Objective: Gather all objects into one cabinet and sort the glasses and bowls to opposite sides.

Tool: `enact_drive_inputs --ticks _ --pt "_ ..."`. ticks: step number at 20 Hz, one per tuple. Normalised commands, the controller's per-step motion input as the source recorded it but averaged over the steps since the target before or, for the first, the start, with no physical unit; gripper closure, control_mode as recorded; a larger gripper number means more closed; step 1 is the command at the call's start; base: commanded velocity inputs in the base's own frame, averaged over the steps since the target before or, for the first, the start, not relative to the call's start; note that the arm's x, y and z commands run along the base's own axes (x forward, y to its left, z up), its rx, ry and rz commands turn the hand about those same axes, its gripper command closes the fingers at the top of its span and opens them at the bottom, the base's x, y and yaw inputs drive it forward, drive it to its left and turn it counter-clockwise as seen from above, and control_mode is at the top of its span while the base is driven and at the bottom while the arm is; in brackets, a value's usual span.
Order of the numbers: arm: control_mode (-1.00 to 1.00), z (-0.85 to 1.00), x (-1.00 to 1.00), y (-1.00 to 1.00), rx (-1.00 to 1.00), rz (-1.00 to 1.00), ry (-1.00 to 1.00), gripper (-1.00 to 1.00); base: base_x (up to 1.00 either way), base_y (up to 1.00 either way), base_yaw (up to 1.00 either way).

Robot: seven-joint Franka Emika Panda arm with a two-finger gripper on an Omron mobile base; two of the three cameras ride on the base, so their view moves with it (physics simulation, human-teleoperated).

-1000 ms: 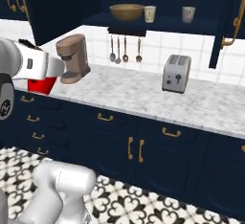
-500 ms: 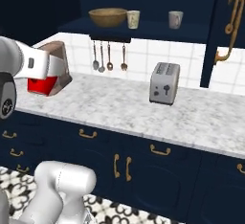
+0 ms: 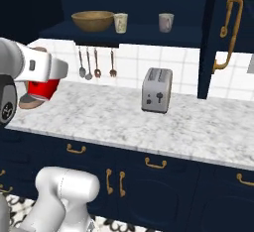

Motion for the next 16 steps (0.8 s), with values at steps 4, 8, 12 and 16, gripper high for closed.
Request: enact_drive_inputs --ticks 4,8,12,16 --pt "1.00 0.00 0.00 0.00 0.00 0.00 0.00 1.00 0.08 0.02 0.00" --pt "1.00 0.00 0.00 0.00 0.00 0.00 0.00 1.00 0.38 0.00 -0.10" --pt "1.00 0.00 0.00 0.00 0.00 0.00 0.00 1.00 0.51 0.00 -0.20" --pt "1.00 0.00 0.00 0.00 0.00 0.00 0.00 1.00 0.44 0.00 -0.07"
